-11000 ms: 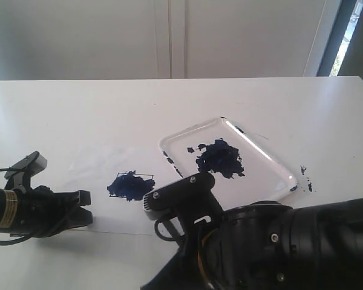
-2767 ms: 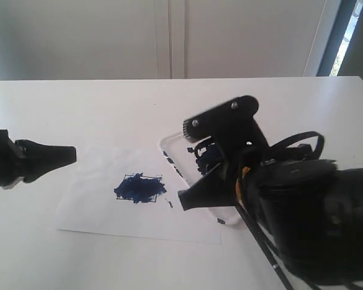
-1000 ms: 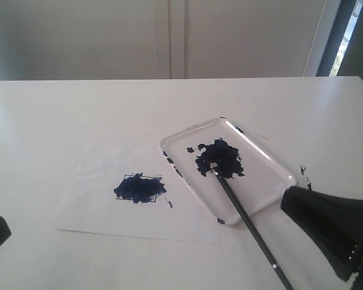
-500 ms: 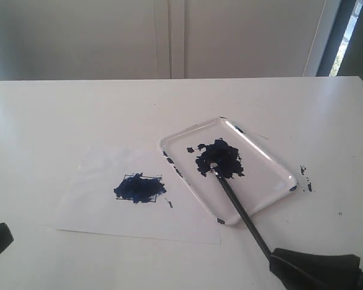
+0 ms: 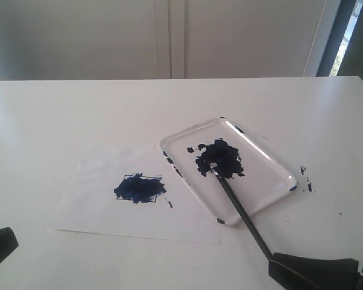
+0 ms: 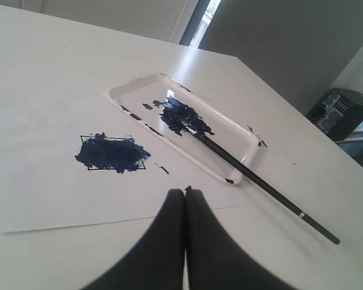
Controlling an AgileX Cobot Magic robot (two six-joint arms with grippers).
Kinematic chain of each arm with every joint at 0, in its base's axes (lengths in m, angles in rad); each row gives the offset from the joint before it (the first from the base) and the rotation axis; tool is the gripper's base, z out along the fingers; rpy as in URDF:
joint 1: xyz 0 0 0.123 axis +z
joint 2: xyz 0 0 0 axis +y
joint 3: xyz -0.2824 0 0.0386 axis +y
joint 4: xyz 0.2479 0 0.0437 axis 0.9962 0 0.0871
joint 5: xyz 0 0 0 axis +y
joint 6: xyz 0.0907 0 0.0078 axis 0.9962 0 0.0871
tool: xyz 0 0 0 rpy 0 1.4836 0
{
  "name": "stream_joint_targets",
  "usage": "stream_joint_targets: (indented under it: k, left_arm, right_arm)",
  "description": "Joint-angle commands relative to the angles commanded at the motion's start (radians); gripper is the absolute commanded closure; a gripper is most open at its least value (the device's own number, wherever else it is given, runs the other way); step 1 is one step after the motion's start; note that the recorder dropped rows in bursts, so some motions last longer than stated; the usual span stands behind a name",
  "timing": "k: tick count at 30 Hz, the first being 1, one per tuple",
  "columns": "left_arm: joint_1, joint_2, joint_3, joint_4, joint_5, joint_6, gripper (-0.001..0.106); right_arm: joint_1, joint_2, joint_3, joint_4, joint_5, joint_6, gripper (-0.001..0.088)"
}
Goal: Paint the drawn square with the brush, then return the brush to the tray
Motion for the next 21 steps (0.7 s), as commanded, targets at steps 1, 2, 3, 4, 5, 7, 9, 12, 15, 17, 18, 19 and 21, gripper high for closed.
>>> stream_joint_targets:
  k: [1,2,3,4,5,7,9,12,15,17,18,19,21]
  left_arm:
    - [0.0,0.0,0.0,0.0,0.0,0.0,0.105]
    - [0.0,0.0,0.0,0.0,0.0,0.0,0.105]
    - [0.0,0.0,0.0,0.0,0.0,0.0,0.105]
    - [0.0,0.0,0.0,0.0,0.0,0.0,0.105]
    - [0.0,0.0,0.0,0.0,0.0,0.0,0.105]
    - [0.0,0.0,0.0,0.0,0.0,0.0,0.105]
    - [0.0,0.0,0.0,0.0,0.0,0.0,0.105]
    - [0.0,0.0,0.0,0.0,0.0,0.0,0.105]
    - [0.0,0.0,0.0,0.0,0.003,0.0,0.105]
    - [0.0,0.0,0.0,0.0,0.003,0.0,0.105]
    - [0.0,0.0,0.0,0.0,0.003,0.0,0.105]
    - [0.0,0.0,0.0,0.0,0.003,0.0,0.105]
    - [0.0,0.0,0.0,0.0,0.003,0.0,0.105]
  right_arm:
    - [0.0,0.0,0.0,0.008,-0.011,0.0,0.0868]
    - [0.0,0.0,0.0,0.015,-0.019,0.0,0.0868]
    - [0.0,0.0,0.0,0.033,-0.039,0.0,0.0868]
    - [0.0,0.0,0.0,0.039,-0.049,0.0,0.0868]
    - [0.0,0.0,0.0,0.039,-0.066,0.0,0.0868]
    - [0.0,0.0,0.002,0.064,-0.059,0.0,0.0868]
    - [0.0,0.0,0.022,0.099,-0.011,0.0,0.0868]
    - [0.0,0.0,0.039,0.172,-0.005,-0.002,0.0868]
    - [0.0,0.0,0.039,0.218,-0.004,0.0,0.0868]
    - [0.0,0.0,0.039,0.218,-0.004,0.0,0.0868]
    - [0.0,0.0,0.039,0.218,-0.004,0.0,0.0868]
    - [0.0,0.0,0.039,0.218,-0.004,0.0,0.0868]
    - [0.0,-0.006,0.039,0.218,-0.004,0.0,0.0868]
